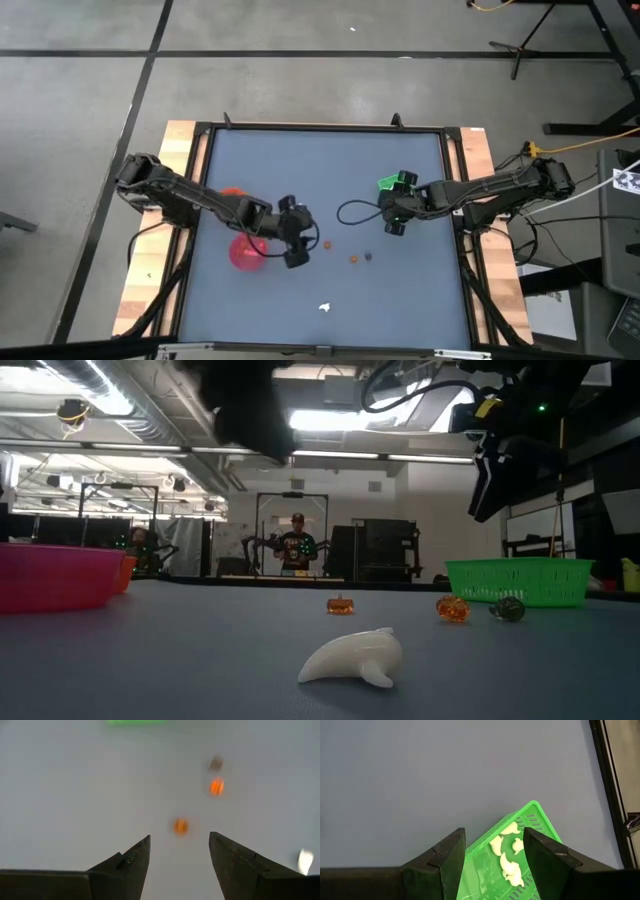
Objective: Sort Halloween decoration
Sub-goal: Put the orange pumpkin toy into the red bowl
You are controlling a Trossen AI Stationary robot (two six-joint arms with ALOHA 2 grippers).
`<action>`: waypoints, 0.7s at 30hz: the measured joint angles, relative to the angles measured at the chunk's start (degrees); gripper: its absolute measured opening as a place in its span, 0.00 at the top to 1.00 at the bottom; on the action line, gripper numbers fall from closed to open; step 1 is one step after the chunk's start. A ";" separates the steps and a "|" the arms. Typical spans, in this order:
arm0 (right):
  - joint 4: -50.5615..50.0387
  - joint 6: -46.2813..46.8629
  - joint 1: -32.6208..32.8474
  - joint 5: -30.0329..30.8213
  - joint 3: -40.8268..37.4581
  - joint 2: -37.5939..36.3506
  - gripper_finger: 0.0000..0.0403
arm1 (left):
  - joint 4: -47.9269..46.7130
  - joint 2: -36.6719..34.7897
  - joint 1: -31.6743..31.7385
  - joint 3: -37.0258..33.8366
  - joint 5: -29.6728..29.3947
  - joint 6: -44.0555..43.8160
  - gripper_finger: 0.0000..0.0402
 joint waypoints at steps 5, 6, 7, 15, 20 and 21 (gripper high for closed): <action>0.00 0.00 0.00 0.00 0.00 0.00 0.50 | 9.75 1.90 2.15 0.02 0.23 5.74 0.54; 0.00 0.00 0.00 0.00 0.00 0.00 0.50 | 10.90 2.64 2.43 0.02 0.30 6.61 0.54; -0.01 0.00 0.00 0.00 0.00 0.00 0.50 | 11.80 3.39 2.64 0.02 0.50 7.21 0.54; 0.01 0.00 0.00 0.00 0.00 0.00 0.50 | 15.67 10.57 3.46 0.02 0.79 7.40 0.54; 0.03 0.00 0.00 0.02 0.00 0.00 0.50 | 20.15 15.70 3.39 0.02 5.61 7.40 0.54; 0.04 0.00 0.00 0.02 0.00 0.00 0.50 | 20.81 16.62 3.39 0.02 6.17 7.40 0.54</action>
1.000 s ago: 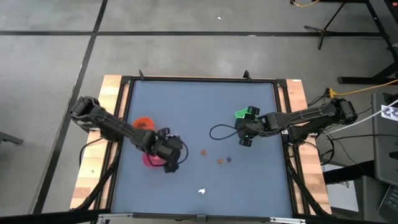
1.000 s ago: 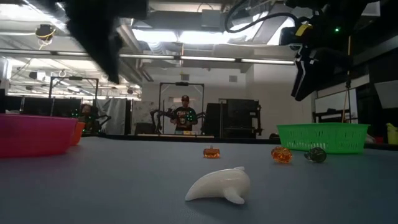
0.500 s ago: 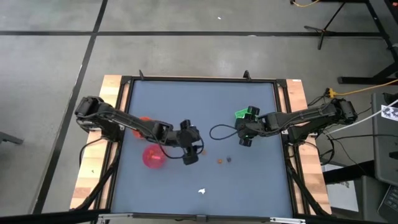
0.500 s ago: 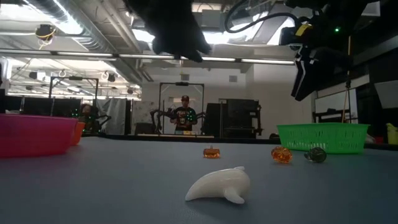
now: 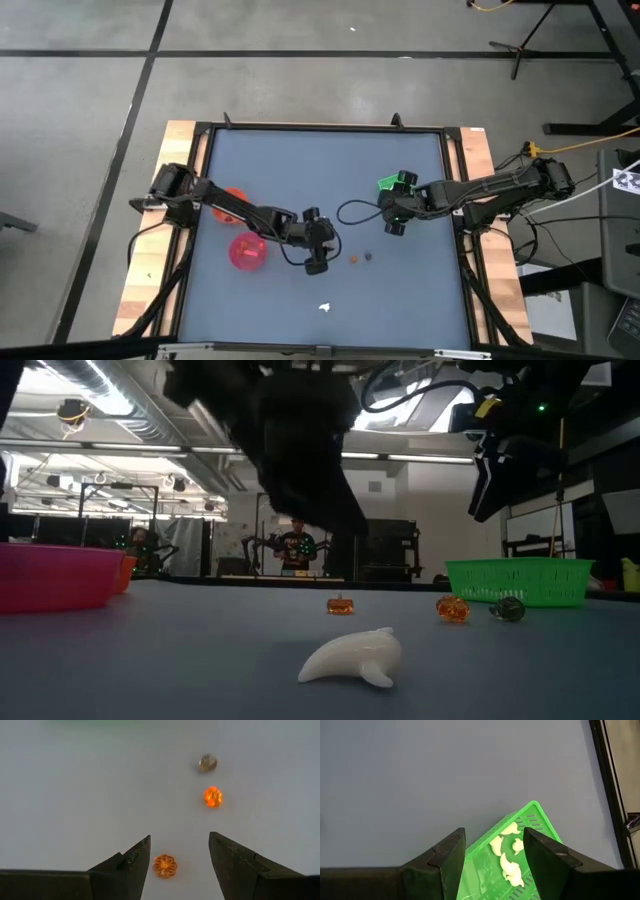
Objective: Sort Halloween decoration
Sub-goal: Put the orange pumpkin toy into the red bowl
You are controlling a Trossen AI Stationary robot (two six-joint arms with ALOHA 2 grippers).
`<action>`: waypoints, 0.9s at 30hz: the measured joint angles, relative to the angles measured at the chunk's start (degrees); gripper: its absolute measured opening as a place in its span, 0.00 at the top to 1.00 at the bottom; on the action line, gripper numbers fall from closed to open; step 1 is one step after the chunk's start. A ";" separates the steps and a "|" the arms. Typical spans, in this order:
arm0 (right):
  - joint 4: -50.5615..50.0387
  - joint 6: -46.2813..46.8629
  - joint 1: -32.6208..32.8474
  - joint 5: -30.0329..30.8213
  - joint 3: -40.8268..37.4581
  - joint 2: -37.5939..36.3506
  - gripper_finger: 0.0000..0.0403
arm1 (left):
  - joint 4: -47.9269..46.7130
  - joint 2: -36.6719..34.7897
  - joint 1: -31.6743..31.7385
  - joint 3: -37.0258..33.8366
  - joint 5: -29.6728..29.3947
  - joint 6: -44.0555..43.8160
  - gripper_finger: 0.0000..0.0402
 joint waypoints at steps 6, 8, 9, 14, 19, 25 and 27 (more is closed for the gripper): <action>0.51 0.00 0.00 0.00 0.00 0.00 0.50 | 1.01 4.28 0.02 0.00 0.65 -0.12 0.54; 0.81 0.00 0.00 0.00 0.00 0.00 0.50 | 0.95 5.29 0.02 0.00 0.60 -0.40 0.54; 0.93 0.00 0.00 0.00 0.00 0.00 0.50 | 1.00 5.87 0.02 0.00 0.55 -0.53 0.54; 0.97 0.00 -0.01 0.00 0.00 0.00 0.50 | 0.87 8.02 0.02 0.00 0.50 -0.57 0.54; 0.98 0.00 -0.01 0.00 0.00 0.00 0.50 | 0.82 8.47 0.02 0.00 0.52 -0.61 0.54; 0.99 0.00 -0.02 0.00 0.00 0.00 0.50 | 0.25 8.47 0.02 0.02 0.46 -0.63 0.54; 1.00 0.00 -0.01 0.00 0.00 0.00 0.50 | -0.14 8.47 0.02 0.02 0.48 -0.66 0.54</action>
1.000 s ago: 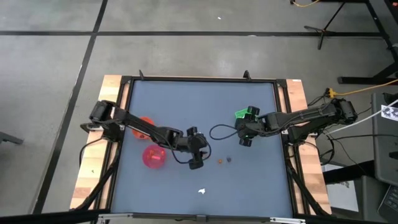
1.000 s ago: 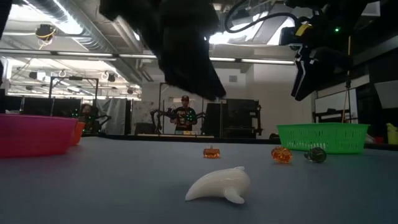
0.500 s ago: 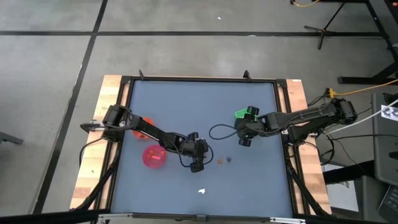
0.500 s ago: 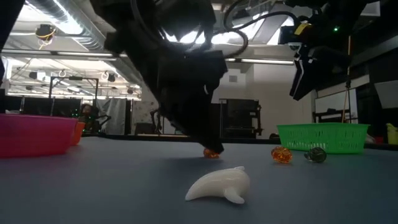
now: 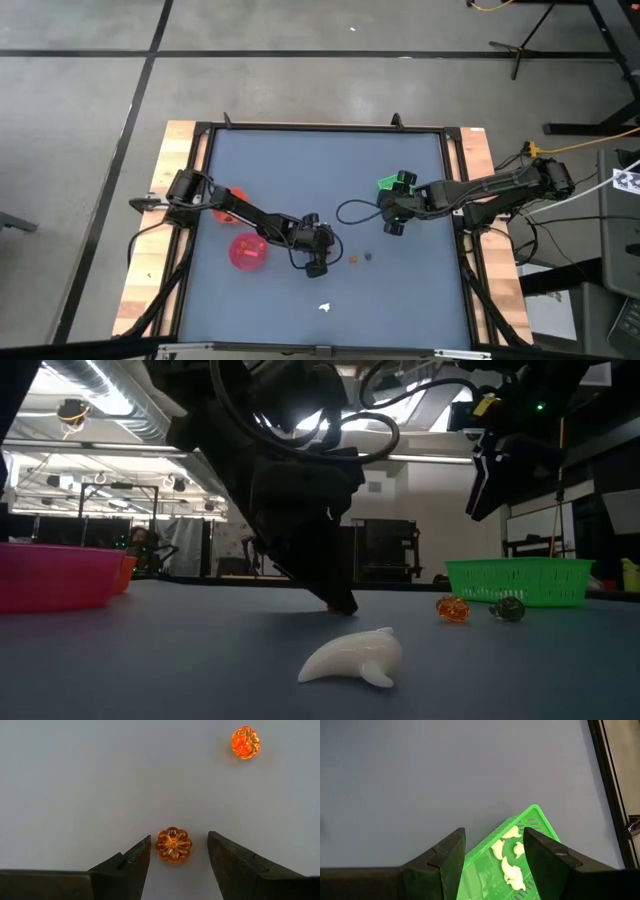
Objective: Sort Halloween decoration
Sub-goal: Put the orange pumpkin toy into the red bowl
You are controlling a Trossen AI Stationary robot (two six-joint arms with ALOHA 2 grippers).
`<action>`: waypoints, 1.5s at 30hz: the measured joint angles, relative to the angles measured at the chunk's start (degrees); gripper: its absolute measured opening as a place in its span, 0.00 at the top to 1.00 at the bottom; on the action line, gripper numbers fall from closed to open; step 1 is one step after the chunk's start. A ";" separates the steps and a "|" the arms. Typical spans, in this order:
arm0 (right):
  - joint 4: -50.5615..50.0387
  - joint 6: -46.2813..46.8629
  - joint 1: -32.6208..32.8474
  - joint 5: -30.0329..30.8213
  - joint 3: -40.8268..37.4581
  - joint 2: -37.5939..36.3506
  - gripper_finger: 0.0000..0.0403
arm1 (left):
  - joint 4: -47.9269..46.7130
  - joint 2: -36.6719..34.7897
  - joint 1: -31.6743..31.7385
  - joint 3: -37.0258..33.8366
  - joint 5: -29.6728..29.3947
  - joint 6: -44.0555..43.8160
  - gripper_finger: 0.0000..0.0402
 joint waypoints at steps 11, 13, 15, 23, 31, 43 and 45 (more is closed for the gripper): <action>0.00 0.00 0.00 0.00 0.00 0.00 0.50 | -0.14 0.02 0.00 0.01 0.17 0.00 0.67; 0.00 0.00 0.01 0.00 0.00 0.00 0.50 | -0.14 0.02 0.00 0.02 0.19 0.00 0.69; 0.00 0.00 0.01 0.00 0.00 0.00 0.50 | -0.16 0.02 0.00 0.02 0.20 0.00 0.70; 0.00 0.02 0.00 0.00 0.00 0.00 0.50 | -0.21 0.04 0.00 0.03 0.18 0.00 0.75; 0.00 0.01 0.01 0.00 0.00 0.00 0.50 | -0.32 0.04 0.00 0.02 0.04 0.02 0.78; 0.00 0.02 0.00 0.00 0.00 0.00 0.50 | 0.16 0.07 0.00 -0.03 -0.02 0.11 0.78; -0.02 0.01 -0.01 -0.02 0.00 0.00 0.50 | 0.25 0.09 0.04 -0.04 -0.02 0.11 0.78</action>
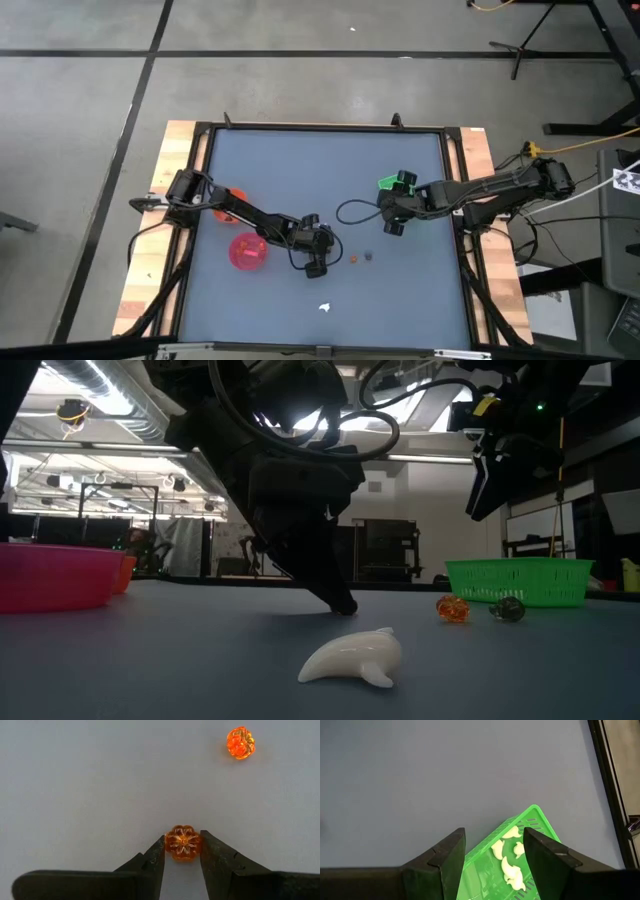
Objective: Sort Halloween decoration
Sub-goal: Put the orange pumpkin toy into the red bowl
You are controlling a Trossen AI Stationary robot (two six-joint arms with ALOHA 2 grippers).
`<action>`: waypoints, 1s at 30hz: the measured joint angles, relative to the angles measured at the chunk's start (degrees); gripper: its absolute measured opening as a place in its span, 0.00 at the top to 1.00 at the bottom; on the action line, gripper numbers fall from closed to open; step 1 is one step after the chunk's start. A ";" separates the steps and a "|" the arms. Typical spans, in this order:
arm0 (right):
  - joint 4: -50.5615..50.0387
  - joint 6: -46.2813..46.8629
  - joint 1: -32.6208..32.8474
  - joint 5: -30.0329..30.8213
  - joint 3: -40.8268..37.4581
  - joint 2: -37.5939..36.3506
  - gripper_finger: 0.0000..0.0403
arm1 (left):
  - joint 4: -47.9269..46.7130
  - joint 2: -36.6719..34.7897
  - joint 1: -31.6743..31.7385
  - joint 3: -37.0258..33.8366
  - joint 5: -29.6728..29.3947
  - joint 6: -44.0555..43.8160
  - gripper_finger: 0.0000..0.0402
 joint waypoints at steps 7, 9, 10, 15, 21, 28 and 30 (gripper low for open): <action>0.02 0.00 0.01 0.01 0.00 0.00 0.50 | 0.07 0.00 0.00 0.00 0.06 0.02 0.78; 0.00 0.02 0.00 0.02 0.00 0.00 0.50 | 0.08 0.00 0.00 0.00 0.06 0.02 0.78; 0.01 0.01 0.00 0.02 0.00 0.00 0.50 | 0.09 0.00 0.00 -0.02 0.07 0.02 0.78; 0.00 0.00 -0.01 0.02 0.00 0.00 0.50 | 0.15 0.00 0.00 -0.02 0.09 0.02 0.78; 0.01 -0.01 -0.01 0.02 0.00 0.00 0.50 | 0.20 0.00 0.00 -0.02 0.11 0.04 0.78; 0.01 -0.01 0.00 0.02 0.00 0.00 0.50 | 0.20 -0.17 0.00 -0.02 0.17 -0.73 0.78; 0.00 0.01 0.00 0.02 0.00 0.00 0.50 | 0.20 -0.31 0.00 -0.02 0.24 -0.90 0.78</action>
